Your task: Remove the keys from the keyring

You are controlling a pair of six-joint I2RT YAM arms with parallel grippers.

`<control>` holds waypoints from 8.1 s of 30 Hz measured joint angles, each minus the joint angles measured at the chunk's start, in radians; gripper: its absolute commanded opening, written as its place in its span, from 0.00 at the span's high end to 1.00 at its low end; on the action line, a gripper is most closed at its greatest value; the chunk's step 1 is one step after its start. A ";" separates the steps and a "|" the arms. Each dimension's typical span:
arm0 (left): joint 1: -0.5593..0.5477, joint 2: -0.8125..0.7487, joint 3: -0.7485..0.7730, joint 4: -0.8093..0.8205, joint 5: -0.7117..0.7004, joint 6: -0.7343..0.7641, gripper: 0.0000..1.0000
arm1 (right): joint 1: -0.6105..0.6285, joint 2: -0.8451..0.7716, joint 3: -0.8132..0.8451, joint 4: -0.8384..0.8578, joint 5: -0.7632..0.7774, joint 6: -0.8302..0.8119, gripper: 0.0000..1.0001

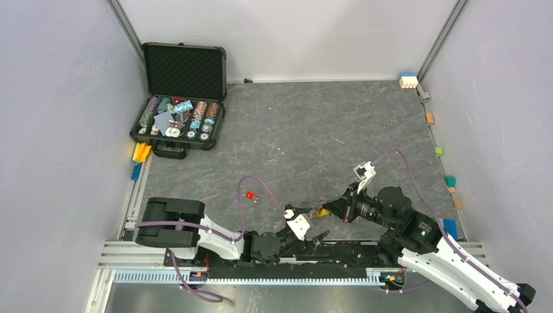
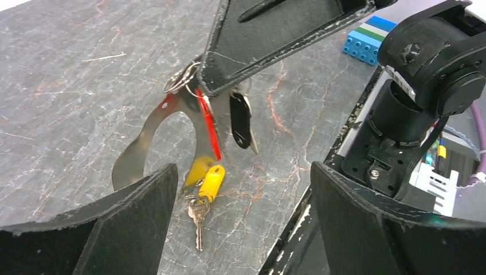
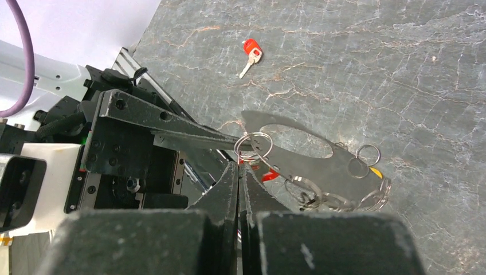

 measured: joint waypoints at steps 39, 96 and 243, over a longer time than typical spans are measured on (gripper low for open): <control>-0.034 0.106 -0.080 0.282 -0.034 0.161 0.12 | 0.000 -0.045 -0.077 0.008 -0.116 -0.014 1.00; -0.045 0.083 -0.022 0.282 -0.165 0.217 0.98 | 0.000 -0.043 -0.085 0.099 -0.192 -0.026 1.00; 0.546 -0.575 0.503 -1.636 0.473 -0.075 0.98 | -0.076 0.314 -0.172 0.266 0.678 -0.456 0.25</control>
